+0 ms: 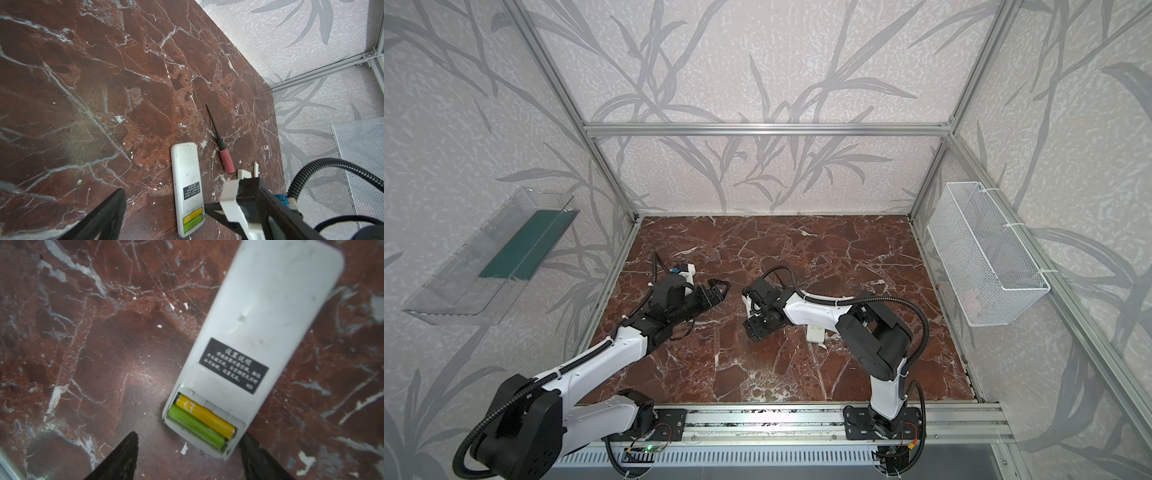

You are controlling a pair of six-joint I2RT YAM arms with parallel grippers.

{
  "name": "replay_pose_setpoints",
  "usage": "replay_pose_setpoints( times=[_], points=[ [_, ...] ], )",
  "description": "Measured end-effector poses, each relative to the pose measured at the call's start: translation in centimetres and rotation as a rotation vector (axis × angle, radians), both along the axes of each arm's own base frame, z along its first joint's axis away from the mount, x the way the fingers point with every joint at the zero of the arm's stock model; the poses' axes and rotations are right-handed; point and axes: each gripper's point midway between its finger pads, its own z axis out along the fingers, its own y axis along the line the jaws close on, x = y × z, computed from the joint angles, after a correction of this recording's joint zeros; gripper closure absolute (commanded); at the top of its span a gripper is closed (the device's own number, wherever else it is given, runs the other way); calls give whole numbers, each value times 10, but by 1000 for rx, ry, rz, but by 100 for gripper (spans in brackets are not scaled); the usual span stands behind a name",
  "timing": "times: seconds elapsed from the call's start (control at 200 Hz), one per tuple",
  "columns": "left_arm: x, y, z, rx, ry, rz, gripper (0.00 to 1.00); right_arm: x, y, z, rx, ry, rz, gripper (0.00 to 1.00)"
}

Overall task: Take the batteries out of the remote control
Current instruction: 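Lower the white remote back-side up onto the table and open the right gripper, then grasp the red-handled screwdriver with the right gripper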

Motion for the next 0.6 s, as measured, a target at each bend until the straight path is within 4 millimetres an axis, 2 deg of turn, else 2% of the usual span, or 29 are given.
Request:
replay_pose_setpoints(
  times=[0.195, 0.405, 0.53, 0.6],
  points=[
    [0, 0, -1, 1, 2, 0, 3, -9, 14, 5, 50, 24, 31, 24],
    [0, 0, -1, 5, 1, -2, 1, -5, 13, 7, 45, 2, 21, 24],
    [-1, 0, -2, 12, 4, -6, 0, 9, 5, 29, 60, -64, -10, 26],
    [-2, 1, -3, 17, 8, -8, 0, 21, -6, 47, 82, -110, -45, 35]
  ],
)
